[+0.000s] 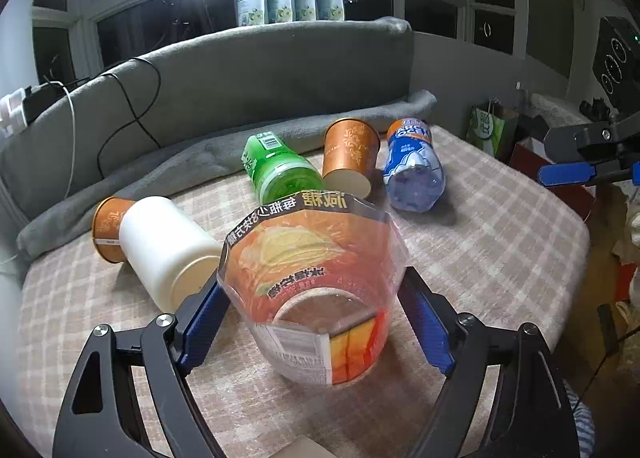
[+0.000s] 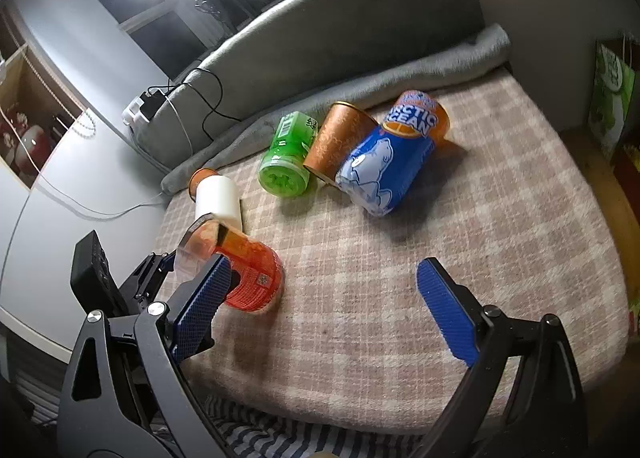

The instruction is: Flip cup upright

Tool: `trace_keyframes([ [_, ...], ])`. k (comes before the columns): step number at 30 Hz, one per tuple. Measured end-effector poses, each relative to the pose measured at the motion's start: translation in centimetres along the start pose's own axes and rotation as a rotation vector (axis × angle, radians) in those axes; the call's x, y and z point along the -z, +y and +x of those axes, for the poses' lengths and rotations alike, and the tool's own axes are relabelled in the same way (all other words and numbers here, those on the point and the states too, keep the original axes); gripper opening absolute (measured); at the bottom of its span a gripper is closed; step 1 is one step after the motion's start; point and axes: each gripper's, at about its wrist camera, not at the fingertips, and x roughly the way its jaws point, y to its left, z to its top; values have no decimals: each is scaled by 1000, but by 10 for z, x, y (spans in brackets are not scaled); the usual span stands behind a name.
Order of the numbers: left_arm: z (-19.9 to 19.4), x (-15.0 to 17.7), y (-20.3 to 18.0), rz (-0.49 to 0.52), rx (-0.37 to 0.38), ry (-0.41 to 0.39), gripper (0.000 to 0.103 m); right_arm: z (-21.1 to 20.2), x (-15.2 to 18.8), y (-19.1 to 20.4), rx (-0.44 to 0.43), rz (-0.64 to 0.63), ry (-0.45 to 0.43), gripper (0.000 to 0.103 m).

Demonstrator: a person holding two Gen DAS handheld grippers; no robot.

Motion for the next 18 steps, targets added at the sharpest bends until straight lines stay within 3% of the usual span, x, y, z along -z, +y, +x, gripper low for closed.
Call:
trace_keyframes([
  [11,-19,15,12,-89,38,23,84,-6,9,33,59,-138,-67,96],
  [15,-42,18,19,-115,25,-14,84,-12,13,50,99,-206,-122,96],
  [18,-71,16,27,-158,-13,-85,84,-17,19,65,144,-269,-179,96],
])
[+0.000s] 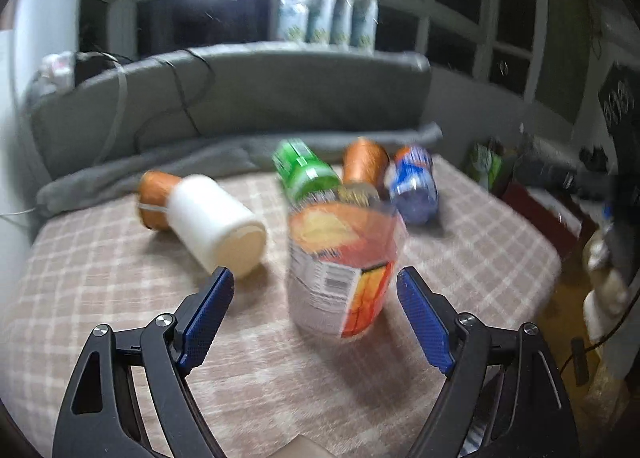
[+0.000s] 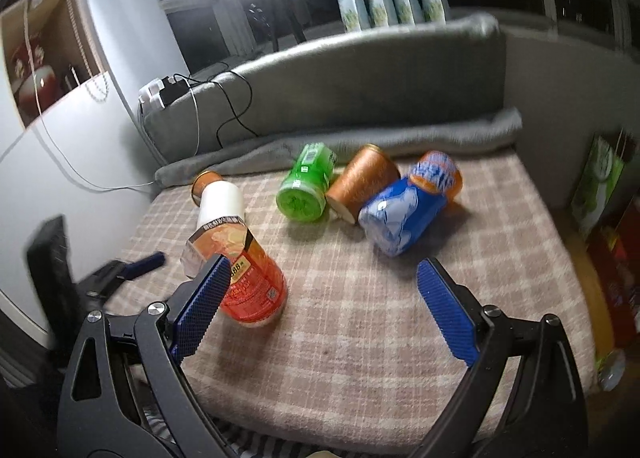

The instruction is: Flip cup upright

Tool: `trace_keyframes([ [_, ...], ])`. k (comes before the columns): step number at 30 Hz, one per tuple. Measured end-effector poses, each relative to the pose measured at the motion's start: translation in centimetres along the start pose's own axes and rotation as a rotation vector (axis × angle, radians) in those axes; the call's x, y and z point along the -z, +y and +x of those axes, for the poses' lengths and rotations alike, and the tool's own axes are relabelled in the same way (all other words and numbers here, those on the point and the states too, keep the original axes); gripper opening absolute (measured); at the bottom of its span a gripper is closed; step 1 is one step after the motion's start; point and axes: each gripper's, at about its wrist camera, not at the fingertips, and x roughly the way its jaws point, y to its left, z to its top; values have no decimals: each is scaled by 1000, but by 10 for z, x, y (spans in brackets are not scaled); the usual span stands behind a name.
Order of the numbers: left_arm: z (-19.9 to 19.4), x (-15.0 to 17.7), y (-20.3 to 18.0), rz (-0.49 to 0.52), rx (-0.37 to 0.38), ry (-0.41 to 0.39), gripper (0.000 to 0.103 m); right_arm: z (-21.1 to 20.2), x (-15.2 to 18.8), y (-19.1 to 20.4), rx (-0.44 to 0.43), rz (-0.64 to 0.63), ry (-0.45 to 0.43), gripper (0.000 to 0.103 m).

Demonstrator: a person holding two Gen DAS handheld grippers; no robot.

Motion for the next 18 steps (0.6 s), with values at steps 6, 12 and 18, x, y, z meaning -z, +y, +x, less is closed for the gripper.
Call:
trace_keyframes([
  [6,-58,-9,10,-48,-140,-185,84,-15,4,32,103,-99,-119,96],
  [12,-97,-9,7,-58,-236,-315,84,-28,11,50,174,-100,-218,96],
  [18,-108,-5,7,-76,-257,-350,85,-42,16,65,231,-120,-289,98],
])
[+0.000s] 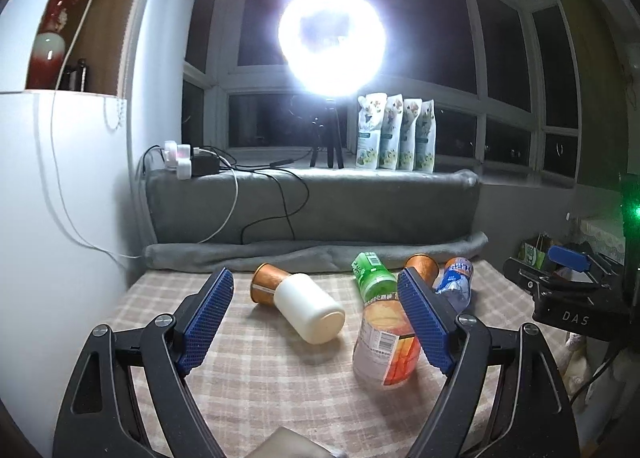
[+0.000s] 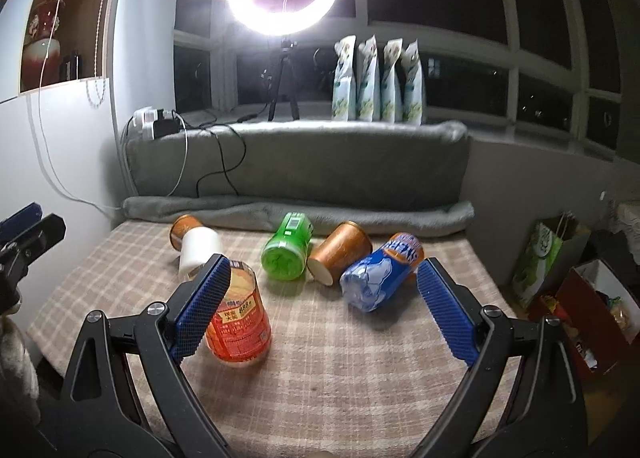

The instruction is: Flip cup upright

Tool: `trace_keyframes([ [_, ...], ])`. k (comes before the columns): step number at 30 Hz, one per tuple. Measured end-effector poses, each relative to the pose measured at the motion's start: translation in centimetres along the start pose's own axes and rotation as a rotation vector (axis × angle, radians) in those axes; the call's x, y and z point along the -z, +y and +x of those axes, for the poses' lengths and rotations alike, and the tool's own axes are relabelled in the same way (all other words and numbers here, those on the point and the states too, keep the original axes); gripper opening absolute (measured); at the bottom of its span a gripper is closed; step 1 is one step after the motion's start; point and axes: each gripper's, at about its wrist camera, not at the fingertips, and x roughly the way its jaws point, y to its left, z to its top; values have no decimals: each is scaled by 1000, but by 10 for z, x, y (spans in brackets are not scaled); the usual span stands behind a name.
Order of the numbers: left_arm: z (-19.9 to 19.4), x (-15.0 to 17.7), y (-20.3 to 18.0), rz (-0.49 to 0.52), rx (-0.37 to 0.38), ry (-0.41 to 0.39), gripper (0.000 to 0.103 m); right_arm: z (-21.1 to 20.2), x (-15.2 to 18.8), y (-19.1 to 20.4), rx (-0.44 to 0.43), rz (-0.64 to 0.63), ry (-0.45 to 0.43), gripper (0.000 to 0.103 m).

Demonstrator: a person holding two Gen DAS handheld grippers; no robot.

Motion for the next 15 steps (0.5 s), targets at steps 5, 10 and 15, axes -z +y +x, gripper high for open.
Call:
trace_keyframes([
  [5,-10,7,4,-28,-3,-3,85,-12,-1,6,43,-15,-63,102],
  [10,-9,7,8,-33,-12,2,85,-14,-3,7,52,-13,-73,103],
  [15,-5,10,7,-34,-8,22,85,-11,-1,1,55,14,-63,103],
])
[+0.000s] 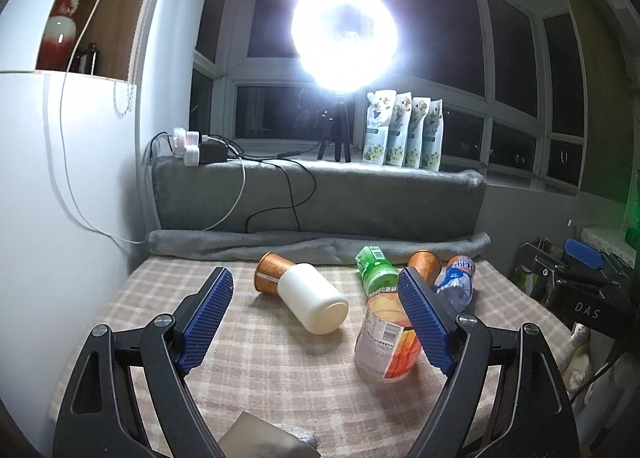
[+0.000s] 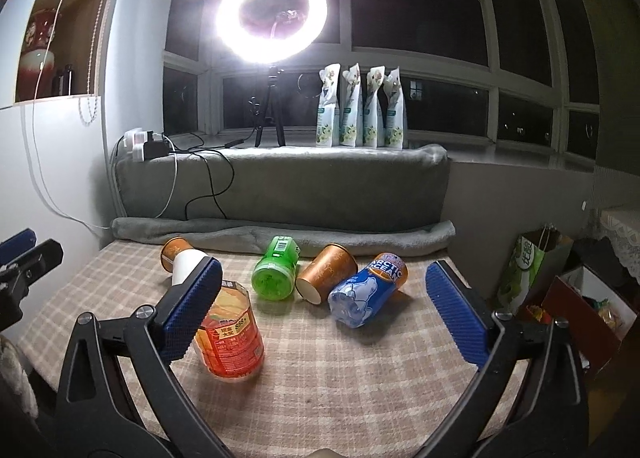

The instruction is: Flip cup upright

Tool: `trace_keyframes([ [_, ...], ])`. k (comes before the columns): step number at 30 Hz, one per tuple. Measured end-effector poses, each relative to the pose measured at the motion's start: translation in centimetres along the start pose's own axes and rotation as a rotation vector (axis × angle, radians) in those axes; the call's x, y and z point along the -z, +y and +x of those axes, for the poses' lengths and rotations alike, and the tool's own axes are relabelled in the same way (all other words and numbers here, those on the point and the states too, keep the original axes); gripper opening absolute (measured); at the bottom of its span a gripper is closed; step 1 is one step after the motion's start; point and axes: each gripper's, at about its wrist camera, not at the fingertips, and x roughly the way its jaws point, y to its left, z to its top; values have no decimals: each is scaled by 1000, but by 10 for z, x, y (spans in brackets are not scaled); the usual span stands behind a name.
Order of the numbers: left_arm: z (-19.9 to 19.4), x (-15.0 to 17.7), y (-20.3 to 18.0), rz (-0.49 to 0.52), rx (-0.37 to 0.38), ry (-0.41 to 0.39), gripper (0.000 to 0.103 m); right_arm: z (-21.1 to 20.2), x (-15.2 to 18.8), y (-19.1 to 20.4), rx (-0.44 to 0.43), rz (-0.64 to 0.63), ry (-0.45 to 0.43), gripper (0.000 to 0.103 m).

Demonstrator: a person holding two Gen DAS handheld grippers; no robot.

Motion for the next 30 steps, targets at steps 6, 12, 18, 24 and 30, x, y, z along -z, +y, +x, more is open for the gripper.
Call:
trace_keyframes([
  [6,1,1,-2,5,5,2,85,-1,0,-4,12,10,-8,103],
  [12,3,1,-1,0,3,10,85,0,-1,-5,13,11,-10,103],
  [18,4,0,0,-2,5,13,85,-1,-1,-5,14,11,-10,103],
  [24,4,0,0,-2,5,13,85,-1,-1,-5,13,12,-10,103],
  [30,4,0,0,-2,4,11,85,0,-1,-4,13,11,-9,103],
])
